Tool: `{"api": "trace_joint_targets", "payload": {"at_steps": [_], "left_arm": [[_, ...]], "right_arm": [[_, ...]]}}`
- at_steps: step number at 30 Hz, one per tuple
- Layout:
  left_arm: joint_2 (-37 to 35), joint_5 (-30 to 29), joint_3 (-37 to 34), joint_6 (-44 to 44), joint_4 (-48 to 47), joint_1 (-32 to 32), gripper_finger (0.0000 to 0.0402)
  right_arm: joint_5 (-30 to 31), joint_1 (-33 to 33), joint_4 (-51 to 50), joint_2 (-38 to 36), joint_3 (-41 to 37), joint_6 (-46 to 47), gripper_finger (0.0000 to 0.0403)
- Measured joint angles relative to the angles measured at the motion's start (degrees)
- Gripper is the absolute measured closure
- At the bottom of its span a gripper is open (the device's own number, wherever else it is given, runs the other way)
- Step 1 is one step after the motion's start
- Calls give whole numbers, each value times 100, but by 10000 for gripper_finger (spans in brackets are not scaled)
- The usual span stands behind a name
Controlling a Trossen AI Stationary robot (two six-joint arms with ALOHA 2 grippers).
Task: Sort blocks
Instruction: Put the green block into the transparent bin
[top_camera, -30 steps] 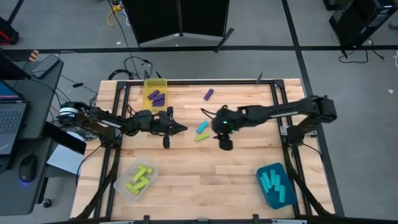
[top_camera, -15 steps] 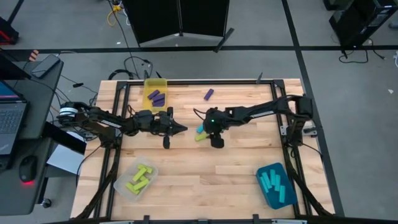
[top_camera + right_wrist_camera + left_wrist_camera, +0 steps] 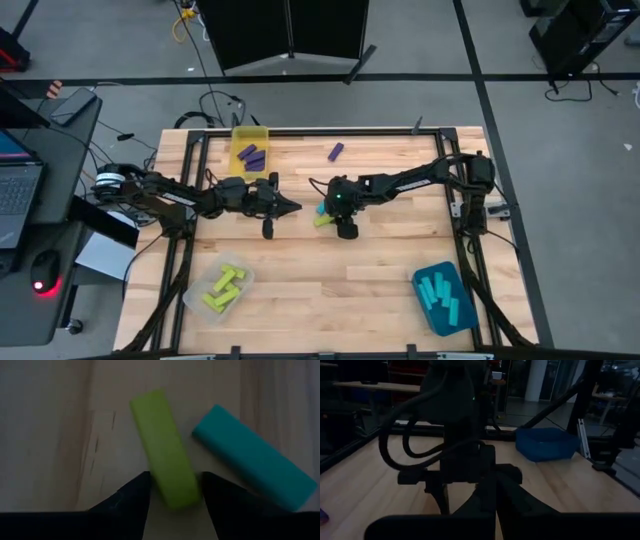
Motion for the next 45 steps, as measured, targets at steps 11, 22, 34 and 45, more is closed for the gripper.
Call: {"api": "trace_joint_targets", "payload": {"at_steps": [11,22,34,45], "left_arm": [[0,78,97,-1272,-63,-4,392],[0,316,164,-3473,-493,-7,373],[2,-260,442,-4128,-1085,-5,240],[2,-387,627,-3961,-1605,-4,191]], "right_arm": [[142,170,-164,-320,-18,-6,290],[2579,981,-433,-1407,-7,-108,290],[3043,1167,-296,-1691,-7,-108,290],[3045,1168,-297,-1692,-7,-133,290]]}}
